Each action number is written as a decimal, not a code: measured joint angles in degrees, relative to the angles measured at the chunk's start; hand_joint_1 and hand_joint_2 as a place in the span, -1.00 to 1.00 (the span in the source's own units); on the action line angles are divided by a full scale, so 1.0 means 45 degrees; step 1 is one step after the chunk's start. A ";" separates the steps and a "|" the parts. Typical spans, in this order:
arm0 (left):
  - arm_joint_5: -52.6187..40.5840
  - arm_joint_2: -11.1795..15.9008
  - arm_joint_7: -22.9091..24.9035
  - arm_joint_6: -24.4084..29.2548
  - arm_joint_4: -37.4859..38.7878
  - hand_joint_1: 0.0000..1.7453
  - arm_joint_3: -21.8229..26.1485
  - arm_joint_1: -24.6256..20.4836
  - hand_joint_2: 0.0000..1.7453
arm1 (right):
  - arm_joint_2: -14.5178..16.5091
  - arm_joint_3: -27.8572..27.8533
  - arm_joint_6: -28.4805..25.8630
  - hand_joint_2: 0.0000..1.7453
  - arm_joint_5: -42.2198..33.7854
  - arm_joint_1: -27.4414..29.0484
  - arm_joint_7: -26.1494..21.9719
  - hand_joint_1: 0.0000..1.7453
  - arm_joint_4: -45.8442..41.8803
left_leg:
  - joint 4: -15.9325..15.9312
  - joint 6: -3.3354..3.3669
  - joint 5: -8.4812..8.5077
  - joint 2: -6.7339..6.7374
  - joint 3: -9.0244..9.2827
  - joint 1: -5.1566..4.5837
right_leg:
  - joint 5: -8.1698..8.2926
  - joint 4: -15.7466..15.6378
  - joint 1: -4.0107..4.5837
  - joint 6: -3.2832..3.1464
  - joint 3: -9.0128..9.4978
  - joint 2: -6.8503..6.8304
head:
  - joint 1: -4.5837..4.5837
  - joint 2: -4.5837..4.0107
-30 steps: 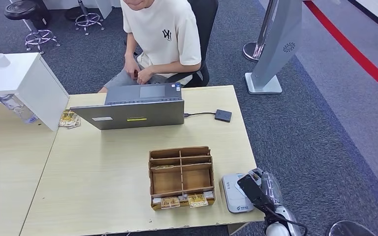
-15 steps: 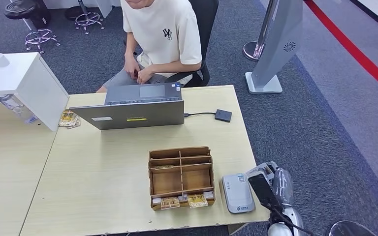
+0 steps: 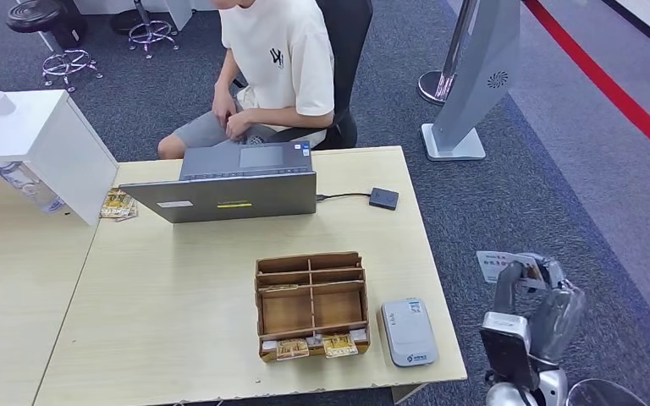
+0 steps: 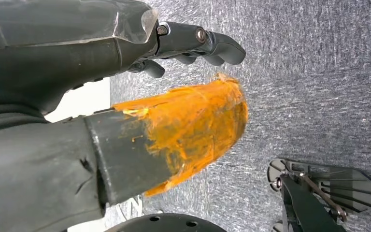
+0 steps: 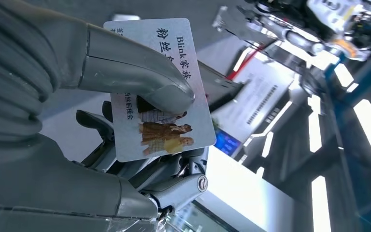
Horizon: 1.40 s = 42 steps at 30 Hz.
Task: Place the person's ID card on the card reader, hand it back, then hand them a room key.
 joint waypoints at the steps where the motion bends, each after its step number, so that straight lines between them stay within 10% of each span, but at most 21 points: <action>1: -0.0033 -0.0005 0.0012 -0.0002 0.0000 -1.00 -0.0005 -0.0015 -1.00 | 0.0125 -0.0001 0.0000 1.00 0.0108 -0.0001 -0.0108 1.00 -0.0168 | 0.0000 0.0000 0.0000 0.0000 0.0001 0.0000 | 0.0000 0.0000 0.0000 0.0000 0.0001 0.0000 | 0.0000 0.0000; 18: -0.1208 -0.0137 0.0498 -0.0283 0.0000 -1.00 -0.0027 -0.0461 -1.00 | 0.0295 0.2186 0.0005 1.00 0.4396 -0.0867 -0.0364 1.00 -0.0904 | 0.0000 -0.0004 0.0004 -0.0019 -0.0018 0.0001 | 0.0002 0.0009 -0.0001 -0.0001 0.0006 -0.0012 | 0.0004 0.0000; 29: -0.2356 -0.0318 0.1292 -0.0715 0.0000 -1.00 -0.0027 -0.0963 -1.00 | 0.0235 0.4587 0.0010 1.00 0.8504 -0.4374 -0.0284 1.00 0.1145 | 0.0000 -0.0004 0.0044 -0.0012 -0.0021 0.0000 | 0.0030 0.0018 0.0001 -0.0015 -0.0006 -0.0006 | 0.0004 0.0000; 37: -0.2976 -0.0554 0.1966 -0.1203 0.0000 -1.00 -0.0027 -0.1155 -1.00 | 0.0209 0.7412 0.0008 1.00 1.1219 -0.7435 0.4314 1.00 0.3884 | 0.0001 -0.0011 0.0058 -0.0001 -0.0022 0.0007 | 0.0038 0.0028 0.0001 -0.0023 -0.0022 0.0009 | 0.0004 0.0000; 42: -0.3048 -0.0599 0.2028 -0.1246 0.0000 -1.00 -0.0027 -0.1157 -1.00 | 0.0002 0.8519 0.0005 1.00 1.1406 -0.8234 0.5049 1.00 0.4824 | 0.0002 -0.0011 0.0057 -0.0008 -0.0030 0.0007 | 0.0038 0.0026 0.0000 -0.0024 -0.0026 0.0003 | 0.0004 0.0000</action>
